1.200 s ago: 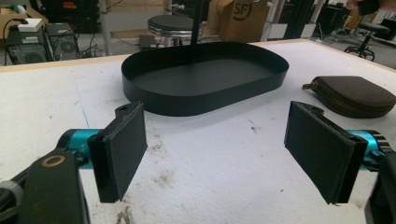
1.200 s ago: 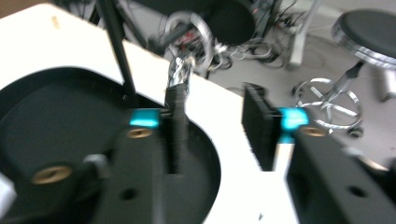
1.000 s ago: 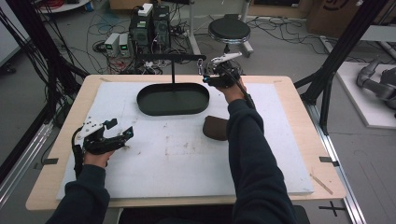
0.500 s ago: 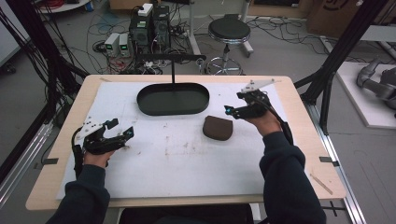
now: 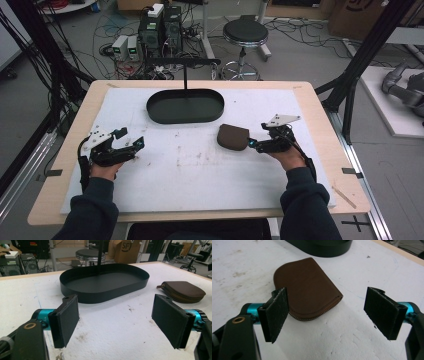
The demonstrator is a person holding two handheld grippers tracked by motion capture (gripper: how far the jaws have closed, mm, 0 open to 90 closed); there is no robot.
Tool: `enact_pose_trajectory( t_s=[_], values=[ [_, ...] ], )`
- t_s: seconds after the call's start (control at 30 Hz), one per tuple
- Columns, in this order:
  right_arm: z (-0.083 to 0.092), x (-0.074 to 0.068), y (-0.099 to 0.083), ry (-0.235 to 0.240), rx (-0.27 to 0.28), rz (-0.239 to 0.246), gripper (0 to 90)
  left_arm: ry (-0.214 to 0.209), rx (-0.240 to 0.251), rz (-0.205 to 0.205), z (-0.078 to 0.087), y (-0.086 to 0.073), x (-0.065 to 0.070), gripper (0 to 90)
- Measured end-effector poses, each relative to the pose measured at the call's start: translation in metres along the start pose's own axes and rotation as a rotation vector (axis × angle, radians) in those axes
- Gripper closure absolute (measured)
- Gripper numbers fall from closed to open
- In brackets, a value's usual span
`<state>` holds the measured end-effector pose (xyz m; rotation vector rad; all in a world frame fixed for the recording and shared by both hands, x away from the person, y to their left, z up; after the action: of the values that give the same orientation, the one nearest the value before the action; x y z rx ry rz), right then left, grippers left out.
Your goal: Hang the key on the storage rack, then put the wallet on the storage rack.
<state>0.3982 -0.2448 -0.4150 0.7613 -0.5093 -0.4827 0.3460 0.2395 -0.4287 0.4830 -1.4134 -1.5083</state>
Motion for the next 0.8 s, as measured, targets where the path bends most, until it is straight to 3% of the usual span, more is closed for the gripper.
enact_pose_trajectory(
  t_s=[0.1,0.37,0.5,0.8],
  values=[
    [0.003,0.002,0.001,0.015,0.027,-0.018,20.4,0.002,-0.002,0.002,0.001,-0.001,-0.001,21.9],
    [-0.008,0.003,0.000,0.019,0.009,-0.026,20.4,0.000,-0.002,0.008,0.001,-0.001,-0.003,21.9],
    [-0.027,0.001,-0.001,0.050,-0.021,-0.022,20.4,0.001,-0.006,0.007,0.000,-0.002,-0.003,21.9],
    [-0.051,0.003,0.001,0.112,-0.051,-0.042,20.4,0.004,-0.005,0.011,-0.002,-0.002,-0.004,22.0]
  ],
)
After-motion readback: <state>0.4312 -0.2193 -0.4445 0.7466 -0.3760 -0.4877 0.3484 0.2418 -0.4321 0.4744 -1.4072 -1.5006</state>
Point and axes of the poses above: each handheld gripper's, and its own axes: z roughly backward along the jaws, y roughly out of its top, x roughly to its right, the point moved 3 cm from there along -z, roughly forward along the jaws, and after that the axes turned 13 degrees about z, right-handed, at the moved point
